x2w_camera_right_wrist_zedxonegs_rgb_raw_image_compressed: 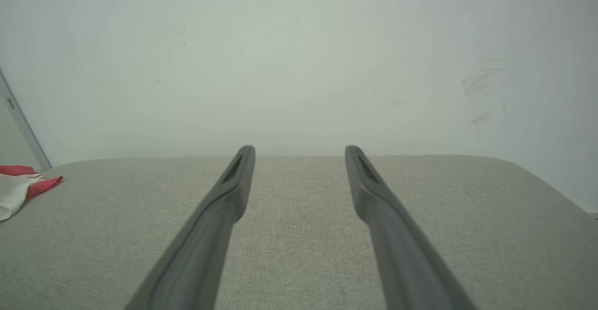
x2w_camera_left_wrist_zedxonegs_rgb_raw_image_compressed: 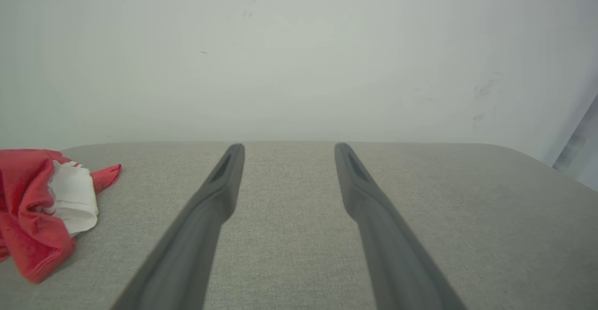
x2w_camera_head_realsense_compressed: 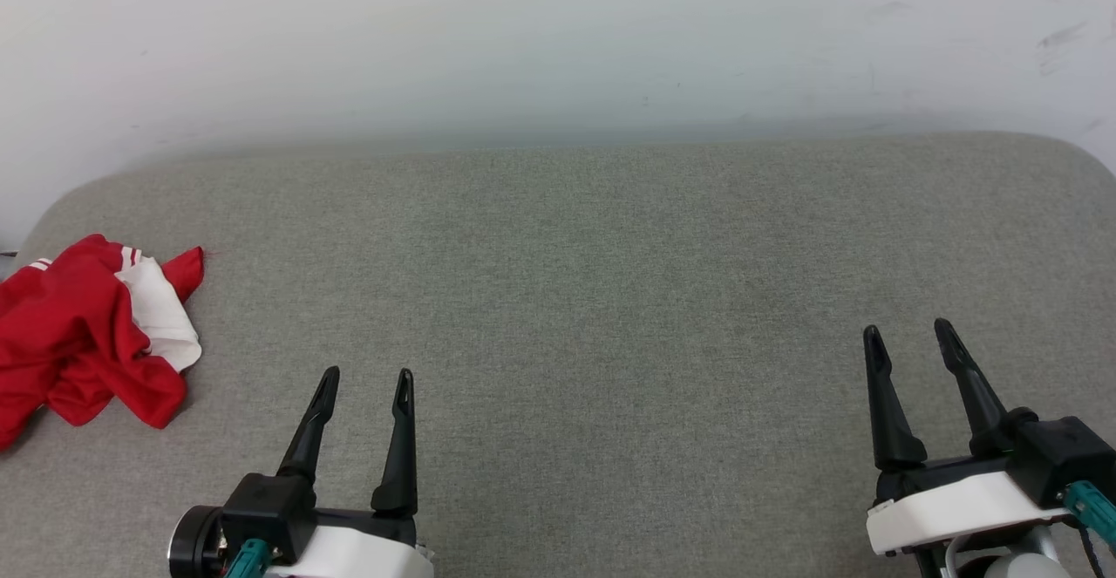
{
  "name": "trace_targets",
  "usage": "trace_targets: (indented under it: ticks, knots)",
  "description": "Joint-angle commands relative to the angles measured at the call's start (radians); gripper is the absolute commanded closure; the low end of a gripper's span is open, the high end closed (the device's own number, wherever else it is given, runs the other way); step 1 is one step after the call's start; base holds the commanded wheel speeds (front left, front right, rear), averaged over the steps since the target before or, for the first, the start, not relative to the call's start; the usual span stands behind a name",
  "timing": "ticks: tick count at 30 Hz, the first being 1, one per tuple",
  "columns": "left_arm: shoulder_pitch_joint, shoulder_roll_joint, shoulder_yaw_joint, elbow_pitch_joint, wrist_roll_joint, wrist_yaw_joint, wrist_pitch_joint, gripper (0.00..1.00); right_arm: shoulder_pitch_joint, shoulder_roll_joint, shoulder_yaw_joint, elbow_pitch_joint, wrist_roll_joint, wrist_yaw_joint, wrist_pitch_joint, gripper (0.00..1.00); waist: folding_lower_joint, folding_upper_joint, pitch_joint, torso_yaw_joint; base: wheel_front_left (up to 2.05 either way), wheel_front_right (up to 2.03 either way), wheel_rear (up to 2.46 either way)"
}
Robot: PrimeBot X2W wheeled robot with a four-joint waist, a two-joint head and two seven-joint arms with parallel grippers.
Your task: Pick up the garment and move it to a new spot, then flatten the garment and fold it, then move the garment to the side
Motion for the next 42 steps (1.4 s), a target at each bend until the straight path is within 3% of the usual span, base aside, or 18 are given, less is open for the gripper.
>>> trace_targets:
  ticks: [1,9,16,42]
  knots:
    - [0.005,-0.002,-0.002,-0.006,0.024,0.006,-0.011,0.00,0.001,0.001,0.002,-0.004,-0.023,0.000,-0.010,0.00,0.0000,0.0000,0.001,0.000,0.00,0.00,0.00]
    - [0.012,-0.005,-0.003,-0.006,0.073,0.004,-0.026,0.00,0.007,0.001,0.026,-0.009,-0.058,0.000,-0.024,0.00,0.0000,0.0000,-0.001,0.011,0.00,0.00,0.00]
    - [0.021,-0.005,0.003,0.006,0.090,0.013,-0.032,0.00,0.023,0.001,0.061,-0.008,-0.077,0.000,-0.031,0.00,0.0000,0.0000,-0.008,0.059,0.00,0.00,0.00]
    - [0.061,-0.006,0.047,0.043,0.102,-0.012,-0.032,0.00,0.051,0.001,0.122,0.028,-0.038,0.000,-0.031,0.00,0.0000,0.0000,-0.055,0.385,0.00,0.00,0.00]
